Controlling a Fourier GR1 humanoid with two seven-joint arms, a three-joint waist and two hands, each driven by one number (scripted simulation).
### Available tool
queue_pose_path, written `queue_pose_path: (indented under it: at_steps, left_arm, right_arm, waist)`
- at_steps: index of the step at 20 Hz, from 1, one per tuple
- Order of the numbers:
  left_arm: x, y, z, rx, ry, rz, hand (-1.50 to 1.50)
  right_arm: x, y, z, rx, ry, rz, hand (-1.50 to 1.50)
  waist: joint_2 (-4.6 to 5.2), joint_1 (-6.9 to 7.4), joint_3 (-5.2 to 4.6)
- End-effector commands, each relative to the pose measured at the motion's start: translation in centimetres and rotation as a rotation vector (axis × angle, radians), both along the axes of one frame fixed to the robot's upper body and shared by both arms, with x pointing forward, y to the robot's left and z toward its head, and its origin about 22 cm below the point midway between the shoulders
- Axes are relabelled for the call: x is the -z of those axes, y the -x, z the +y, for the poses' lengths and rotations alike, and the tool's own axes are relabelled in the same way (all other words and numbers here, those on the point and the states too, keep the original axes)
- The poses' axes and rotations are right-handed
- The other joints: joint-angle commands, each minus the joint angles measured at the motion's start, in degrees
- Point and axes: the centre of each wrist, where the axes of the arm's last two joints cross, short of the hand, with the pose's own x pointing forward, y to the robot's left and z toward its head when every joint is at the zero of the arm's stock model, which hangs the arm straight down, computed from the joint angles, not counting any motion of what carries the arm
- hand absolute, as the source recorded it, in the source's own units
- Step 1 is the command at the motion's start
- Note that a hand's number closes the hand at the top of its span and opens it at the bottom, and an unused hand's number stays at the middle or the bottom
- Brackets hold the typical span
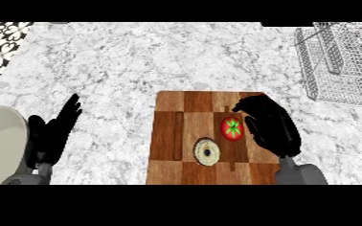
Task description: Pick the tomato from the cutting board and place it in the tiered basket
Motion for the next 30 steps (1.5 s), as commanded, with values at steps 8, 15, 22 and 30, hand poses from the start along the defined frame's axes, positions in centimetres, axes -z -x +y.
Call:
queue_pose_path:
  at_steps: [8,15,22,30]
  left_arm:
    - [-0.7,1.0,3.2,-0.028,-0.037,0.048,0.0]
    - [-1.9,0.6,3.9,-0.008,-0.051,0.052,0.0]
    - [-0.6,2.6,3.8,-0.05,-0.03,0.06,0.0]
    - [-1.2,3.3,4.5,-0.052,-0.052,0.055,0.0]
  right_arm:
    - [0.6,0.3,-9.8,0.003,0.993,-0.023,-1.5]
    - [-5.0,-5.3,-7.7,-0.342,1.099,0.005,-1.5]
    - [-9.3,-6.2,-2.3,-0.394,1.09,0.007,-1.5]
    - [-7.7,-6.5,-2.7,-0.553,1.193,0.145,-1.5]
  waist:
    - [-0.79,0.73,-1.21]
    - [-0.8,0.75,-1.04]
    - [-1.07,-0.41,-1.02]
    - [-1.05,-0.33,-1.0]
